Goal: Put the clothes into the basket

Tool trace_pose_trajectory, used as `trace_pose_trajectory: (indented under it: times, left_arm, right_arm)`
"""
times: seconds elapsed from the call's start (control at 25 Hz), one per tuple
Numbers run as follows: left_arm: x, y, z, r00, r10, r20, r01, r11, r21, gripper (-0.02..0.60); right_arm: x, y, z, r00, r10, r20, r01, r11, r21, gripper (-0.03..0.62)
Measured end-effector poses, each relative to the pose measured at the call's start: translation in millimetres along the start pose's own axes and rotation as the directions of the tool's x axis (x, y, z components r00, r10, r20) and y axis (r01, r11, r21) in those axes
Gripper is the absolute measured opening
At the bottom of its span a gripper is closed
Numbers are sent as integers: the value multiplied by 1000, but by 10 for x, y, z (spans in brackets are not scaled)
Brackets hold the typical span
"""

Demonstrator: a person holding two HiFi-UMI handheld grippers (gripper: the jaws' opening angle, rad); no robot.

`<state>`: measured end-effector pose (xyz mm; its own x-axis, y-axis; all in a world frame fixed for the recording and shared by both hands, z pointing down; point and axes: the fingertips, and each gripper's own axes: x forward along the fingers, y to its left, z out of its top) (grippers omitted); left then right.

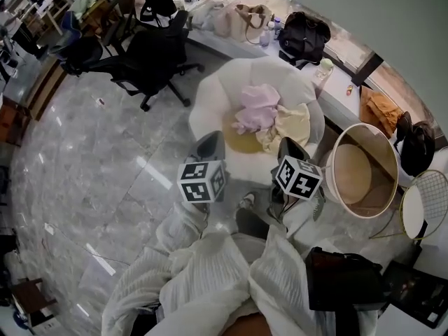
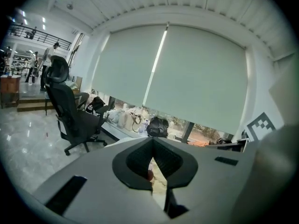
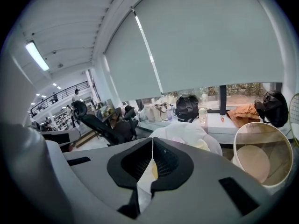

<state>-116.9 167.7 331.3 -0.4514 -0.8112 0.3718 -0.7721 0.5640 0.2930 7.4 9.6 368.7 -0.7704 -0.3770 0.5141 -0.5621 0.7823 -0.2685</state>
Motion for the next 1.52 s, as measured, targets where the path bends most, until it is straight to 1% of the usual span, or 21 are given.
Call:
trace_pose_trajectory:
  times: [0.12, 0.28, 0.44, 0.52, 0.68, 0.84, 0.96, 1.08, 1.32, 1.52]
  left_arm:
    - [395, -96, 92, 999, -26, -33, 27, 999, 27, 6]
    - [817, -168, 202, 996, -60, -64, 64, 996, 59, 6]
    - [1116, -90, 202, 995, -41, -88, 45, 998, 51, 6]
    - [1219, -48, 157, 994, -46, -104, 51, 998, 41, 6]
    - [1472, 69, 48, 985, -84, -149, 92, 995, 43, 6]
    - [1695, 132, 43, 975, -123, -183, 132, 990, 40, 6]
    - [1796, 178, 75, 970, -143, -197, 156, 987, 50, 6]
    - [1945, 228, 111, 968, -155, -199, 169, 984, 56, 6]
    - [2128, 393, -94, 958, -159, -240, 175, 983, 48, 6]
    - [2390, 627, -422, 952, -142, -272, 158, 987, 39, 6]
  right_arm:
    - [264, -185, 152, 1000, -12, 0, 12, 999, 33, 25]
    - [534, -358, 216, 1000, -22, -20, 23, 997, 75, 25]
    - [709, -521, 238, 998, -47, -51, 50, 996, 71, 25]
    - [781, -581, 211, 996, -63, -66, 67, 995, 75, 25]
    - [983, -568, 160, 993, -94, -72, 100, 991, 92, 25]
    - [1135, -457, 181, 992, -110, -64, 117, 985, 129, 25]
    - [1183, -395, 162, 990, -117, -75, 127, 983, 133, 25]
    - [1277, -432, 187, 988, -139, -71, 147, 980, 133, 25]
    - [1461, -536, 3, 979, -176, -102, 191, 969, 158, 25]
    - [1760, -603, -236, 978, -167, -125, 186, 970, 155, 25]
